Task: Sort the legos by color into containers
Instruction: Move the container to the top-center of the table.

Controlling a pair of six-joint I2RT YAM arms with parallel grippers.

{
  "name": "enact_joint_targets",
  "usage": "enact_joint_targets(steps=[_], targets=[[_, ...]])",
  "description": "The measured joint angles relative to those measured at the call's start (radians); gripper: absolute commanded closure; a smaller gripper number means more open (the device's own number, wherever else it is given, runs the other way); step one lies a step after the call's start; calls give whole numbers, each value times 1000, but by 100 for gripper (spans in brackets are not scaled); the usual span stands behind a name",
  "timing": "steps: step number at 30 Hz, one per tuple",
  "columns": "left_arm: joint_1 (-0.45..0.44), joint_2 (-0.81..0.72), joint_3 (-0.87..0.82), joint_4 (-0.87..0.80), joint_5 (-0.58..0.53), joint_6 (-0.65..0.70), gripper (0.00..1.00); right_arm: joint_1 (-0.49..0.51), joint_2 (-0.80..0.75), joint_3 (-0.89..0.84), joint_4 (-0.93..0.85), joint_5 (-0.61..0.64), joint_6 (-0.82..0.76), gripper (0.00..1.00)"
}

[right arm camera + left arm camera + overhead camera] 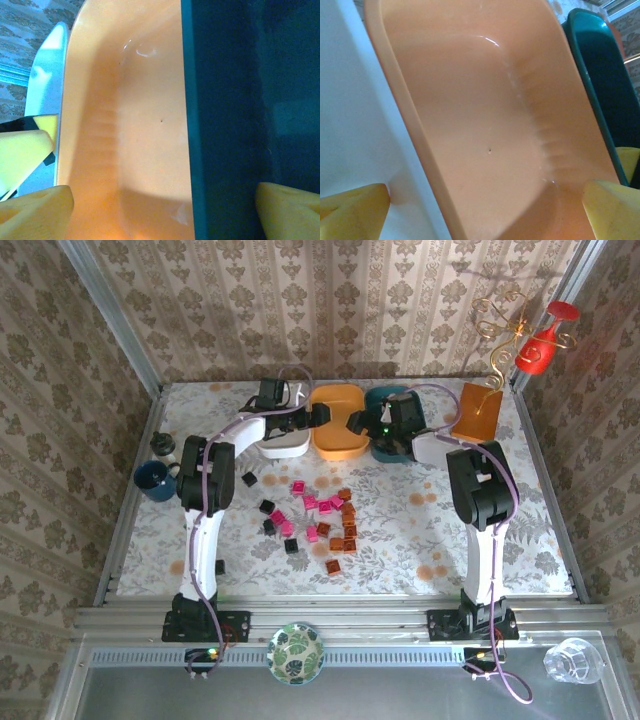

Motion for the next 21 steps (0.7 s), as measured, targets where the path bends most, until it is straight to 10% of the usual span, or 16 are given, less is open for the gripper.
enact_joint_targets(steps=[11,21], targets=[[56,-66,-81,11,-51,13,0,2,-84,19,-134,192,-171,3],[154,-647,-653,208,-241,10,0,106,-581,-382,-125,312,-333,4]])
